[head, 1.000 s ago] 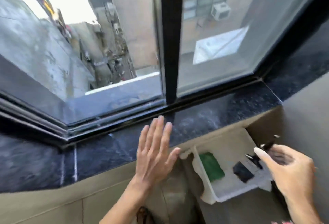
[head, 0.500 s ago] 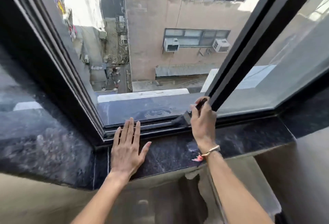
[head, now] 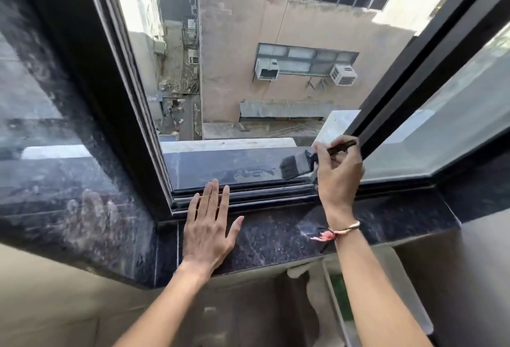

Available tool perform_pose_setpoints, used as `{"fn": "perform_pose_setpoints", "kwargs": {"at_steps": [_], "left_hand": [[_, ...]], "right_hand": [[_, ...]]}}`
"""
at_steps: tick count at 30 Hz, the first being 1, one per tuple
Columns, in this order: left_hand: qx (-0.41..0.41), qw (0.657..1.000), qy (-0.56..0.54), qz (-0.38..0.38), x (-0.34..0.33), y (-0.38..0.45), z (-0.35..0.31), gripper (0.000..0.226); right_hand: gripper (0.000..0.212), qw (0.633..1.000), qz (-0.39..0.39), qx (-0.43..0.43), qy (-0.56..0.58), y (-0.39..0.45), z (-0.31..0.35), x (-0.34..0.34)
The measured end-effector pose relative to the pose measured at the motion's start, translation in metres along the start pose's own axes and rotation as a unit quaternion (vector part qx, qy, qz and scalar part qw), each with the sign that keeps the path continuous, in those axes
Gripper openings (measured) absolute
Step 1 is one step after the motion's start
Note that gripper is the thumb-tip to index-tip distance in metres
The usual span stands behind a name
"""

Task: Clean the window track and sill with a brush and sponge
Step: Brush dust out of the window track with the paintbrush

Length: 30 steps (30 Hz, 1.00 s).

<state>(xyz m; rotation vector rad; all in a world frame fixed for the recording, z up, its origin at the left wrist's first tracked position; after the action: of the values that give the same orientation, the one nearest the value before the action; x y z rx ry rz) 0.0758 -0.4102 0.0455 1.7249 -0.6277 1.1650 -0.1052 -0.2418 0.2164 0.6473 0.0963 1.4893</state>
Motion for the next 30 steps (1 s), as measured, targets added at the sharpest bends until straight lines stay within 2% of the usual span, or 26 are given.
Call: {"fn": "perform_pose_setpoints", "kwargs": {"at_steps": [1, 3, 5, 7, 8, 10, 12, 14, 15, 17, 20, 24, 28, 30], "left_hand": [[-0.001, 1.0, 0.001, -0.002, 0.0, 0.0, 0.001, 0.077], [-0.002, 1.0, 0.004, -0.004, 0.002, -0.001, 0.001, 0.076], [-0.001, 1.0, 0.0, -0.006, 0.002, -0.003, 0.001, 0.076], [0.005, 1.0, 0.001, -0.012, 0.002, -0.002, 0.0, 0.075], [0.008, 1.0, 0.002, -0.012, 0.002, -0.001, 0.0, 0.076], [0.005, 1.0, 0.004, -0.014, 0.001, -0.002, 0.001, 0.076], [0.002, 1.0, 0.008, -0.019, 0.002, -0.003, 0.001, 0.076], [0.001, 1.0, 0.002, -0.022, 0.002, -0.004, 0.001, 0.076], [0.004, 1.0, 0.0, -0.027, 0.002, -0.004, 0.001, 0.076], [0.01, 1.0, 0.002, -0.025, 0.001, -0.001, 0.001, 0.076], [0.009, 1.0, 0.003, -0.017, 0.0, -0.001, 0.002, 0.076], [0.01, 1.0, 0.001, -0.018, 0.002, -0.002, 0.001, 0.076], [0.009, 1.0, 0.001, -0.017, 0.001, -0.002, 0.002, 0.076], [0.009, 1.0, 0.0, -0.017, 0.001, -0.003, 0.002, 0.076]], "right_hand": [[0.027, 0.999, 0.032, -0.026, 0.02, 0.0, -0.006, -0.01], [0.02, 0.995, 0.079, -0.011, -0.06, -0.005, -0.014, -0.021], [0.009, 0.986, 0.04, 0.047, -0.153, -0.009, -0.01, -0.013], [0.008, 0.992, -0.038, 0.049, -0.112, -0.011, -0.004, 0.001], [0.011, 0.997, -0.047, 0.032, -0.06, -0.013, -0.004, 0.003], [0.019, 0.999, 0.02, -0.023, 0.03, -0.018, -0.008, -0.011], [0.019, 0.997, 0.07, -0.026, -0.017, -0.026, -0.017, -0.019], [0.012, 0.991, 0.019, 0.026, -0.128, -0.029, -0.017, -0.008], [0.009, 0.989, -0.015, 0.038, -0.14, -0.03, -0.015, 0.0], [0.01, 0.995, -0.02, 0.026, -0.092, -0.032, -0.015, 0.005], [0.021, 0.996, 0.068, -0.059, 0.021, -0.034, -0.021, -0.005], [0.017, 0.998, 0.008, -0.033, -0.046, -0.021, -0.021, 0.011], [0.022, 0.995, 0.092, -0.041, -0.006, -0.032, -0.024, 0.0], [0.018, 0.998, 0.051, -0.022, -0.038, -0.033, -0.023, 0.009]]}}
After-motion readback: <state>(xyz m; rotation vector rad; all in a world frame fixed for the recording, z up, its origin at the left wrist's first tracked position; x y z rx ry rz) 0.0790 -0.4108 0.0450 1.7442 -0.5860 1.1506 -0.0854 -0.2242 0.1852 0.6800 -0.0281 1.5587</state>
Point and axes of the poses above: each hand's wrist, its own y-axis towards the middle knuckle, its own x-axis out of the back of the hand, z = x × y, the point moved 6 cm from there along y, towards the middle knuckle, and after that the axes turned 1 degree about -z, right-handed, at the moved point
